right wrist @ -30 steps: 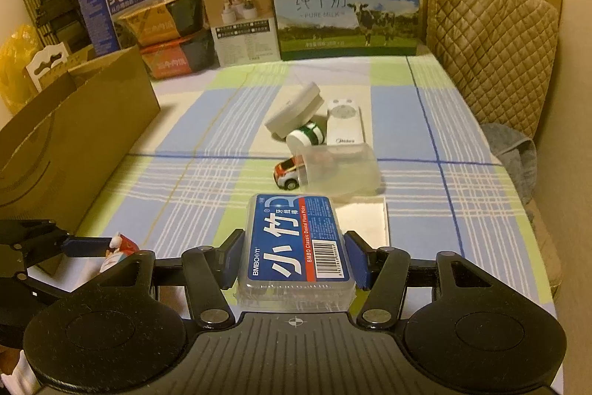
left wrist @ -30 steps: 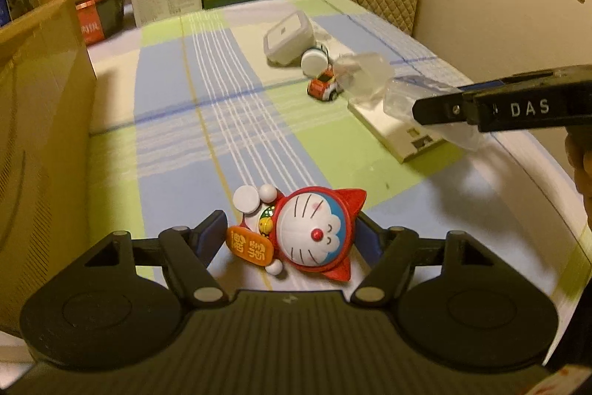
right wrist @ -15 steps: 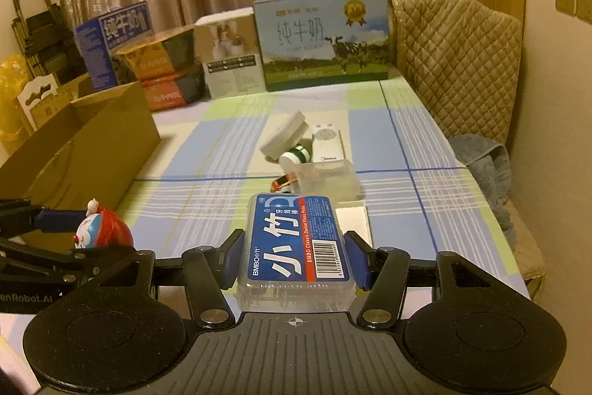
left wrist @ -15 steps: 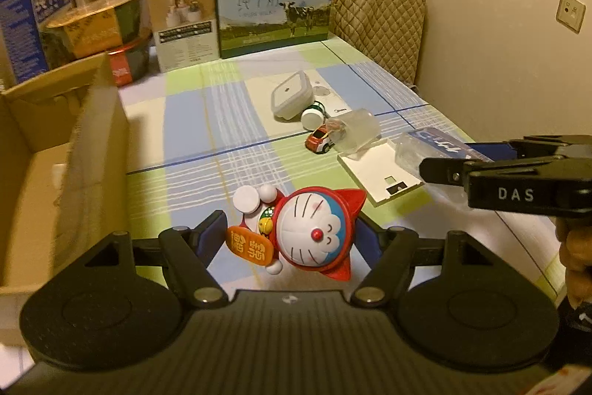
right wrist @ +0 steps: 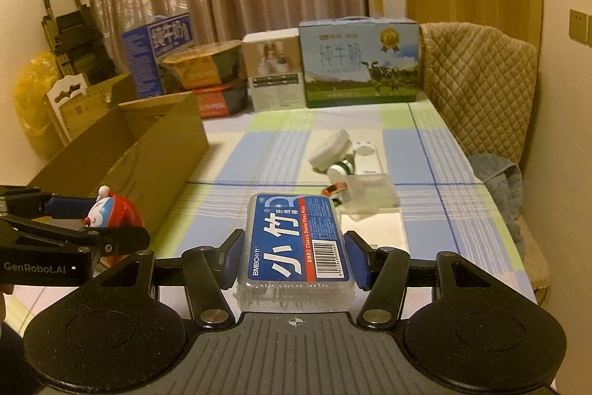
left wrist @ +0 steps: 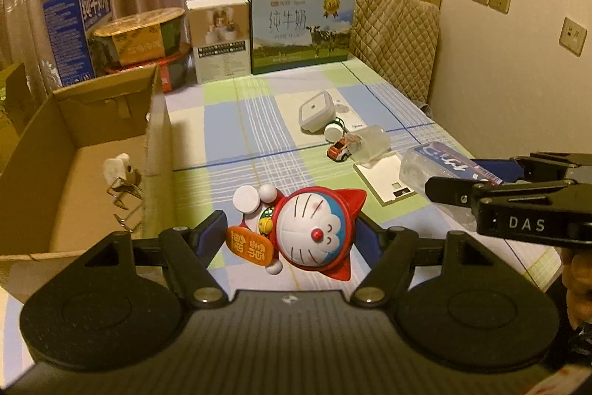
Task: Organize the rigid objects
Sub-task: 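Lift the Doraemon figure with the left tool while the right tool lifts the plastic box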
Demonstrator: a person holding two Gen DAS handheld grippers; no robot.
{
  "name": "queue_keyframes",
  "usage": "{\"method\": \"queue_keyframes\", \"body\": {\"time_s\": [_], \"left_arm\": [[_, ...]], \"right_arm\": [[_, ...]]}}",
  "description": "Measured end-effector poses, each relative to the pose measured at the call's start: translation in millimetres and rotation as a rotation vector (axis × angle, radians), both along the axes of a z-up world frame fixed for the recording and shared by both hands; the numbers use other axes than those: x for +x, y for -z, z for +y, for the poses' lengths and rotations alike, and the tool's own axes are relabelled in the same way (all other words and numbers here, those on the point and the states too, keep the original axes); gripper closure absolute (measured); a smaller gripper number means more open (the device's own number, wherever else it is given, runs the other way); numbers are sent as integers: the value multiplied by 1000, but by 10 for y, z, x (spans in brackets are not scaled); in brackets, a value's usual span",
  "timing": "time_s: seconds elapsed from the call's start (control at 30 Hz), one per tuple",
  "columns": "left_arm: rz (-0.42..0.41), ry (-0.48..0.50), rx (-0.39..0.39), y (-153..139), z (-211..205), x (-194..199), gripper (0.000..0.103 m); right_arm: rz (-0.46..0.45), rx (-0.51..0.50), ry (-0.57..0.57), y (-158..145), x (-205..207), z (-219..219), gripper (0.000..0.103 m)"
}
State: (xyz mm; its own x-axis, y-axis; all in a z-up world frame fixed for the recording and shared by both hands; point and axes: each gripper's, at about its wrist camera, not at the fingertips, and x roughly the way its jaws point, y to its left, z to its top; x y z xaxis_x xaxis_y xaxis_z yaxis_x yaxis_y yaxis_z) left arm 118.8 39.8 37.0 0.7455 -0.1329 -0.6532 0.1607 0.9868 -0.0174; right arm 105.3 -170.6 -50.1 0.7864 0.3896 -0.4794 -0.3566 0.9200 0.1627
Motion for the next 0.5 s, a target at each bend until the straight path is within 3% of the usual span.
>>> {"method": "queue_keyframes", "body": {"time_s": [0.23, 0.5], "left_arm": [[-42, -14, -10, -296, 285, -120, 34], [-74, -84, 72, -642, 1007, -153, 34]], "right_arm": [[-12, 16, -63, -213, -55, 200, 49], [-26, 31, -188, -496, 41, 784, 49]]}}
